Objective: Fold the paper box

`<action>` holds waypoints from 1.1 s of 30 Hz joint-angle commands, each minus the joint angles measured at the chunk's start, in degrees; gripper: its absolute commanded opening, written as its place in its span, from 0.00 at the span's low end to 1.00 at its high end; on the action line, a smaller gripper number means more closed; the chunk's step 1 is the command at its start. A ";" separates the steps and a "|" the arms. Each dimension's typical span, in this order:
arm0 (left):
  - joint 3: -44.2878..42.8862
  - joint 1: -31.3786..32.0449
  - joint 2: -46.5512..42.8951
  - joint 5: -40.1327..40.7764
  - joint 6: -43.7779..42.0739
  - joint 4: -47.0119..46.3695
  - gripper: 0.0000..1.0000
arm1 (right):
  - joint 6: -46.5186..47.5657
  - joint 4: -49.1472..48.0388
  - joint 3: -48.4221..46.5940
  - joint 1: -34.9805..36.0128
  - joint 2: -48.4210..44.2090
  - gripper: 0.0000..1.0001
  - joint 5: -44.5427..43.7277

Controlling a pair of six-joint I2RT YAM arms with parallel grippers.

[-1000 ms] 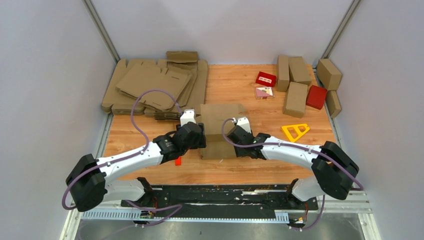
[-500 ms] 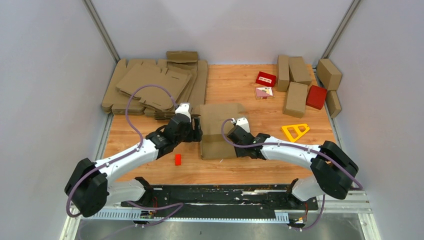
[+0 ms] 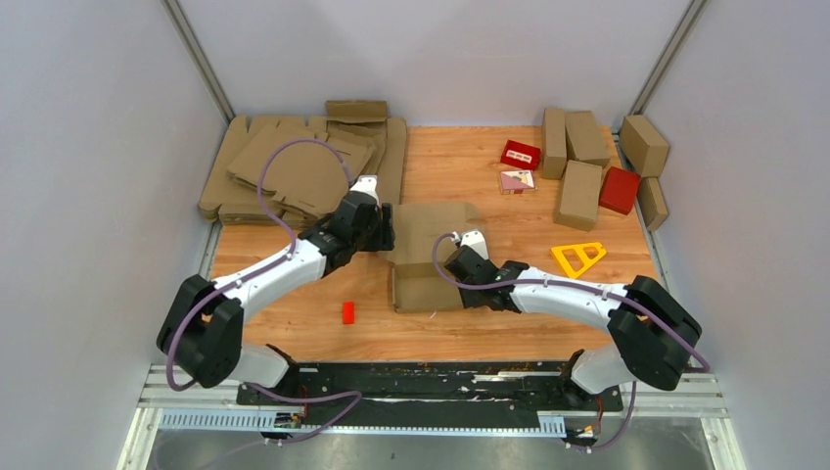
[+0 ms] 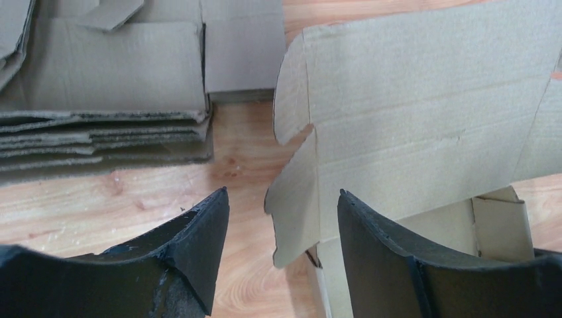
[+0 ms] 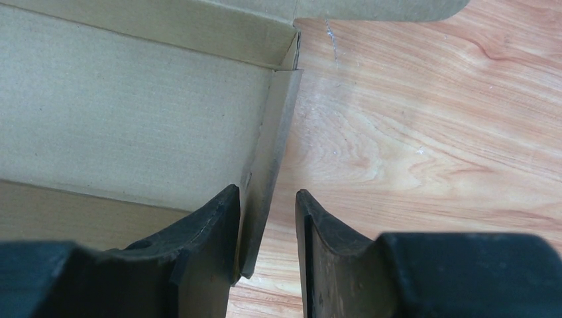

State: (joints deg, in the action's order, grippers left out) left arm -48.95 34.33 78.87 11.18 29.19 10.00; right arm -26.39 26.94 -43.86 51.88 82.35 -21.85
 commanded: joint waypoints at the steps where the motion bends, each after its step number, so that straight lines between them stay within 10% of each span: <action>1: -4.66 -1.59 3.45 -2.93 -2.08 -0.19 0.65 | 1.03 -1.89 0.18 -0.26 -1.34 0.37 0.43; 16: -7.30 -1.72 4.84 -3.71 -6.04 1.89 0.00 | 3.11 -0.65 -2.91 -0.64 -3.38 0.46 3.56; 23: -6.41 -1.72 2.83 -6.43 -9.94 0.48 0.00 | 6.40 4.41 -9.24 -2.14 -11.72 0.74 4.52; 33: 2.94 -1.63 -5.21 -10.48 -9.07 -9.73 0.00 | 5.98 -1.30 -8.23 -15.22 -18.69 0.74 17.11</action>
State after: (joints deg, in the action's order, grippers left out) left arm -48.73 32.84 77.87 2.85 20.45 6.15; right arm -20.40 29.80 -52.97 40.88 64.90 -12.45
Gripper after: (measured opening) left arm 0.008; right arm 0.773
